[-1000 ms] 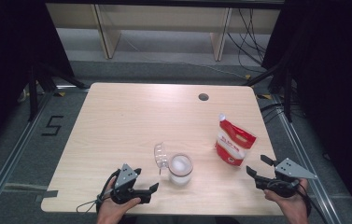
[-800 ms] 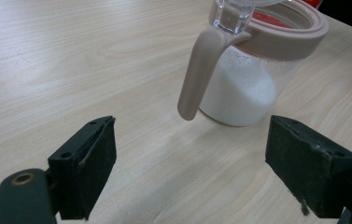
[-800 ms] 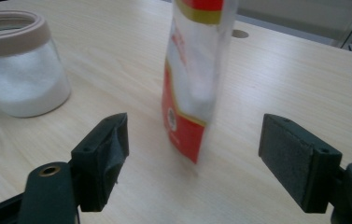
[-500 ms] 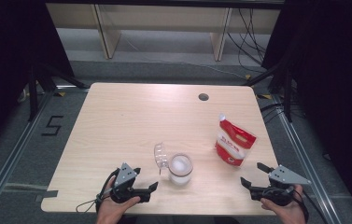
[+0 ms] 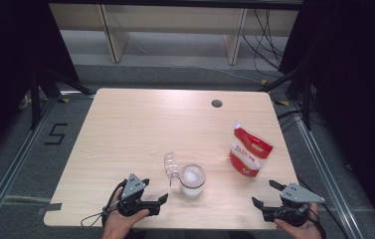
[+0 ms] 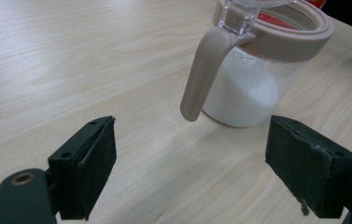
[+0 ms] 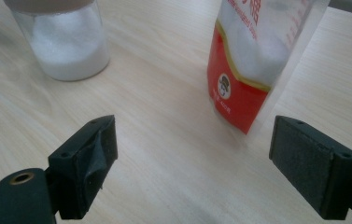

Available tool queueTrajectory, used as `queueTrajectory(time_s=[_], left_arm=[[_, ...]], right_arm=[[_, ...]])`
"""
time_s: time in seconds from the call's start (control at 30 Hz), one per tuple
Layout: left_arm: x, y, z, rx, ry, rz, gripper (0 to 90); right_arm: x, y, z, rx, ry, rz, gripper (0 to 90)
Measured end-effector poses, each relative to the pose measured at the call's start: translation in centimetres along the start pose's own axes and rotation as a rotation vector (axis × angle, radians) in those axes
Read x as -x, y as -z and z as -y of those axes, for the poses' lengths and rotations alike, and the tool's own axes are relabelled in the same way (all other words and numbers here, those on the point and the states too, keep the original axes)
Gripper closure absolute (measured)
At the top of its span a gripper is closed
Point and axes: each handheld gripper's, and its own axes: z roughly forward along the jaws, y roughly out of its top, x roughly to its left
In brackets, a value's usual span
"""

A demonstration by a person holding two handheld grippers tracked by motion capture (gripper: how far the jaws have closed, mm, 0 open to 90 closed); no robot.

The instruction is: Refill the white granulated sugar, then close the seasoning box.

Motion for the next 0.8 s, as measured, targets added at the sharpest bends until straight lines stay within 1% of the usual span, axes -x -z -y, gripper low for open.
queueTrajectory(time_s=[0.03,0.07,0.1,0.13,0.2,0.23,0.27,0.3,0.33,0.37,0.4,0.43,0.5,0.53,0.57,0.6,0.63,0.7,0.73,0.77,0.8], left_arm=[[0.1,0.0,0.0,-0.001,0.012,-0.001,16.1],[0.1,0.0,0.0,-0.006,0.006,-0.001,16.1],[0.1,0.0,0.0,-0.006,0.005,0.0,16.0],[0.1,0.0,0.1,-0.003,0.008,0.001,16.1],[0.0,0.0,0.0,0.004,0.001,0.004,16.1],[-0.1,0.1,0.0,0.001,0.001,0.004,16.1],[-0.1,0.1,0.0,0.004,0.021,0.013,16.1],[-0.2,0.1,0.0,0.009,0.019,0.012,16.2],[-0.2,0.2,0.0,0.006,0.009,0.007,16.3],[-0.2,0.1,0.0,0.009,0.023,0.006,16.3],[-0.2,0.1,-0.1,0.012,0.028,0.002,16.4],[-0.3,0.1,-0.1,0.014,0.027,0.003,16.5],[-0.3,0.1,-0.2,0.014,0.029,0.002,16.8],[-0.3,0.1,-0.3,0.015,0.03,0.005,17.5],[-0.3,0.1,-0.3,0.016,0.035,0.012,18.8],[-0.4,0.2,-0.4,0.016,0.039,0.022,19.6],[-0.3,0.2,-0.5,0.016,0.045,0.02,20.0],[-0.4,0.2,-0.7,0.022,0.04,0.038,22.5],[-0.2,0.3,-0.9,0.02,0.035,0.035,24.1],[-0.2,0.3,-1.0,0.02,0.038,0.035,25.2],[-0.2,0.2,-1.1,0.024,0.025,0.047,25.9]], right_arm=[[-0.1,0.1,0.1,-0.003,-0.005,0.002,15.9],[0.1,-0.1,0.1,0.023,0.031,0.001,15.9],[0.1,0.0,0.1,0.017,0.044,0.002,15.9],[-0.4,0.2,0.2,-0.006,-0.01,0.0,15.9],[-0.4,0.2,0.2,-0.001,-0.009,-0.002,15.9],[-0.3,0.0,0.2,0.0,0.015,-0.005,15.9],[-0.2,0.0,0.2,0.011,0.031,0.001,15.9],[-0.5,-0.1,0.3,-0.01,-0.001,-0.011,15.9],[-0.6,-0.1,0.3,-0.018,-0.006,-0.012,15.9],[-0.4,-0.2,0.3,-0.013,0.015,-0.009,15.9],[-0.6,-0.2,0.3,-0.02,0.003,-0.01,15.9],[-0.4,-0.3,0.2,-0.011,0.034,-0.017,15.9],[-0.4,-0.3,0.3,-0.013,0.037,-0.004,15.9],[-0.5,-0.3,0.3,-0.016,0.027,-0.005,15.9],[-0.6,-0.2,0.3,-0.02,0.006,-0.006,15.9],[-0.1,-0.3,0.3,-0.001,0.041,-0.009,15.9],[-0.3,-0.3,0.4,-0.013,0.017,-0.007,15.9],[-0.3,-0.4,0.4,-0.008,0.015,-0.002,16.0],[-0.2,-0.5,0.4,-0.012,0.027,-0.014,16.0],[-0.3,-0.5,0.4,-0.016,0.022,-0.015,16.0],[-0.3,-0.5,0.4,-0.016,0.024,-0.016,16.1]])
